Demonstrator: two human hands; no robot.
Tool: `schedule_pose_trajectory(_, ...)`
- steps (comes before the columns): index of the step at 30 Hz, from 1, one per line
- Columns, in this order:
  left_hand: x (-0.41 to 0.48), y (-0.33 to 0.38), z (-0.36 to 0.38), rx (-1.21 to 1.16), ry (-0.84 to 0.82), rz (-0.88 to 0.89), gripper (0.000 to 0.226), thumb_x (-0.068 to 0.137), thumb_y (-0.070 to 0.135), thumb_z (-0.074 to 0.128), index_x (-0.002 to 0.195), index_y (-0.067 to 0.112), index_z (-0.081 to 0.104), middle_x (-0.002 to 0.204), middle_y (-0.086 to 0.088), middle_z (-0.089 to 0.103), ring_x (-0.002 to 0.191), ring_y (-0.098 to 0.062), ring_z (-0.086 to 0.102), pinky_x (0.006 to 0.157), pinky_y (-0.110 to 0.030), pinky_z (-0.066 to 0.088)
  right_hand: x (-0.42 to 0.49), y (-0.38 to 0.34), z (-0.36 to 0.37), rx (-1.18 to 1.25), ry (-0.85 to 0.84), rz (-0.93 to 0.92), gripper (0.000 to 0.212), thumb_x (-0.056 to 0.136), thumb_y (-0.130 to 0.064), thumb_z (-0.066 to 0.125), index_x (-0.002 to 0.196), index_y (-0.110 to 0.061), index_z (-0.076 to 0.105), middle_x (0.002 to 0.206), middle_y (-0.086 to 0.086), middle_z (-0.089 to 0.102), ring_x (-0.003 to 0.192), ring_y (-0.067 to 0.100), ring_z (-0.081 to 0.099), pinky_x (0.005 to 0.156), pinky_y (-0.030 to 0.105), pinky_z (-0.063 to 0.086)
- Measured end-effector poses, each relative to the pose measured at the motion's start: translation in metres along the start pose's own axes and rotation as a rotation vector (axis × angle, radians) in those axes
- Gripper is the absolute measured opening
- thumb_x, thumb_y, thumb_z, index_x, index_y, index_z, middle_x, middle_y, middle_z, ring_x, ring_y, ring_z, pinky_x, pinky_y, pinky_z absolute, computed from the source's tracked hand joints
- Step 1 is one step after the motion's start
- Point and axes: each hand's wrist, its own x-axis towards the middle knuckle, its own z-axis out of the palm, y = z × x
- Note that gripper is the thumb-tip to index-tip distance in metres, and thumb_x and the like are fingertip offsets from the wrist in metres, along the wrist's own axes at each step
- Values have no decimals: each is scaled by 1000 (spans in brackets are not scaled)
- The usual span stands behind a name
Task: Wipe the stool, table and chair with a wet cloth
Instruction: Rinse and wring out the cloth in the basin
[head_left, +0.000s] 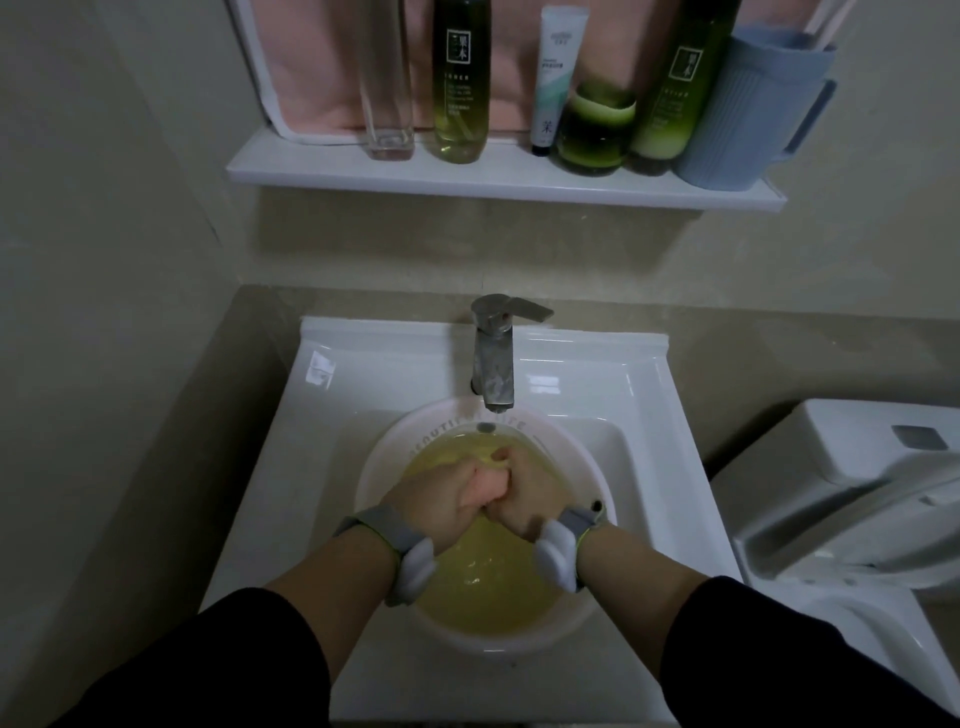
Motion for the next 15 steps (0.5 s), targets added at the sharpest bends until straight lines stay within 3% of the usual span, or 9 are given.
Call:
schedule_pose_trajectory(2,-2,8,-2,-275,-4,-165,25,92,31,54,112,17,53,97,-1,62,81,-18,58,68,-26,42,-9,10,-6,-13,104,-178,65,77,-25,63,137,-19,36,129,6,51,116,22,51,96,34,44)
schedule_pose_trajectory(4,-5,14,-1,-702,-61,-365,10,90,27,58,89,18,56,67,4,58,51,-11,49,49,-20,37,-21,19,-13,-154,139,-396,68,79,-24,62,141,-20,36,142,8,42,126,26,45,102,38,42)
schedule_pose_trajectory(6,-9,20,-4,-1128,-170,-567,14,92,29,58,86,17,55,58,3,53,38,-7,39,36,-13,27,-28,28,-19,-369,219,-595,70,70,-19,71,136,-17,47,140,17,45,124,34,49,101,42,46)
schedule_pose_trajectory(8,-11,23,-8,-1388,-354,-697,19,91,34,56,90,15,54,61,1,51,37,-5,36,31,-11,22,-31,33,-26,-468,317,-722,72,61,-16,81,128,-15,58,135,25,50,114,40,57,93,47,50)
schedule_pose_trajectory(10,-10,30,-12,-1486,-606,-694,28,84,40,57,85,13,54,64,3,46,36,-3,37,29,-11,24,-32,31,-35,-441,386,-815,61,62,-14,84,121,-13,64,129,29,53,110,44,58,89,53,50)
schedule_pose_trajectory(12,-6,40,-16,-1538,-778,-596,33,81,43,62,73,12,58,59,5,46,35,-1,38,29,-11,27,-32,22,-50,-391,332,-836,48,76,-12,74,123,-13,62,125,25,56,108,44,58,86,48,52)
schedule_pose_trajectory(15,-5,62,-24,-1444,-731,-565,35,63,35,80,60,15,52,46,9,37,31,-1,31,28,-11,22,-27,21,-71,-517,128,-710,47,92,-18,47,138,-18,43,122,11,51,108,32,51,79,37,44)
